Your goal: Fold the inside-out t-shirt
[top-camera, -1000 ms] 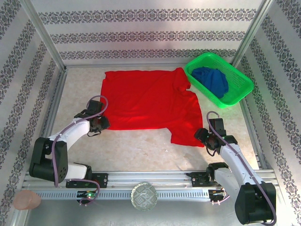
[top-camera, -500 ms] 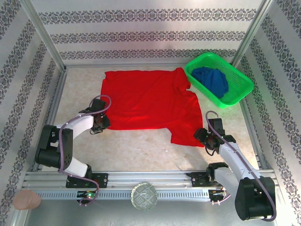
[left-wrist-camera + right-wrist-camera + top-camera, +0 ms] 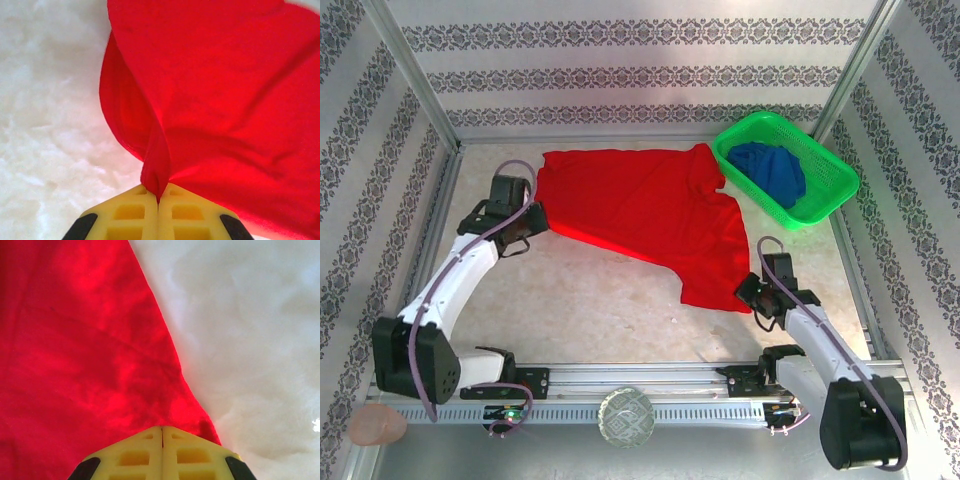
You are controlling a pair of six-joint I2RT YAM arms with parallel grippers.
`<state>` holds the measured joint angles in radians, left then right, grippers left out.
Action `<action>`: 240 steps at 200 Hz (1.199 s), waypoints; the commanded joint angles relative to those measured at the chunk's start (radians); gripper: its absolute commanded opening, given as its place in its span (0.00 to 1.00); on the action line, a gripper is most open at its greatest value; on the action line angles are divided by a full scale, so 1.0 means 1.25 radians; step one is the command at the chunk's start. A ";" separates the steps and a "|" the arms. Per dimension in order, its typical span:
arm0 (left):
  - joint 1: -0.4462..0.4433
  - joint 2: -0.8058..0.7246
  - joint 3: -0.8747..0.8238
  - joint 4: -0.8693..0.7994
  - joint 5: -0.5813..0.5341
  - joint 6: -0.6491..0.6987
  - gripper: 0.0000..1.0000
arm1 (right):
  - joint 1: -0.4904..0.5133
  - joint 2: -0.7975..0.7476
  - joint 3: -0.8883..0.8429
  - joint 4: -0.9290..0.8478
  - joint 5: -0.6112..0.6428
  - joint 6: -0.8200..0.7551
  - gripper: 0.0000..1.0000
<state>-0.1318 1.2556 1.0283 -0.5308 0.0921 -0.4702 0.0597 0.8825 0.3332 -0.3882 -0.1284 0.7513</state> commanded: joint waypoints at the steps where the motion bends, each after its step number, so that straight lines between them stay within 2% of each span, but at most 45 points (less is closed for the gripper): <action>1: 0.031 -0.017 0.009 -0.079 0.055 0.025 0.00 | -0.020 -0.076 0.049 -0.034 0.001 0.005 0.00; 34: 0.051 -0.029 0.012 -0.093 0.089 0.029 0.00 | -0.087 -0.159 0.132 -0.098 -0.038 -0.001 0.00; 59: 0.053 -0.038 0.009 -0.083 0.115 0.019 0.00 | -0.098 -0.137 0.162 -0.116 -0.057 -0.021 0.00; 71: 0.054 -0.037 0.008 -0.079 0.126 0.014 0.00 | -0.095 -0.109 0.147 -0.115 -0.068 -0.028 0.34; 78: 0.053 -0.035 0.008 -0.076 0.130 0.013 0.00 | -0.091 -0.093 0.132 -0.110 -0.073 -0.028 0.44; 94: 0.054 -0.030 0.004 -0.074 0.136 0.012 0.00 | -0.074 -0.072 0.086 -0.093 -0.069 -0.025 0.50; 140: 0.053 -0.020 -0.011 -0.058 0.154 0.006 0.01 | -0.006 -0.062 -0.025 -0.082 -0.018 0.027 0.61; 172: 0.053 -0.020 -0.013 -0.050 0.164 0.002 0.02 | 0.034 -0.070 -0.045 -0.072 -0.006 0.060 0.61; 221: 0.053 -0.017 -0.028 -0.038 0.170 -0.004 0.02 | 0.128 0.009 -0.020 -0.035 0.010 0.081 0.57; 232: 0.053 -0.015 -0.032 -0.033 0.174 -0.007 0.02 | 0.145 0.032 -0.020 -0.001 -0.005 0.096 0.50; 240: 0.053 -0.016 -0.033 -0.031 0.176 -0.009 0.02 | 0.159 0.052 -0.018 0.016 -0.005 0.105 0.37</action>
<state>-0.0761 1.2331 1.0046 -0.5922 0.2893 -0.4614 0.2016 0.8787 0.3191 -0.4671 -0.0589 0.8291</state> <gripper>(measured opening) 0.046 0.509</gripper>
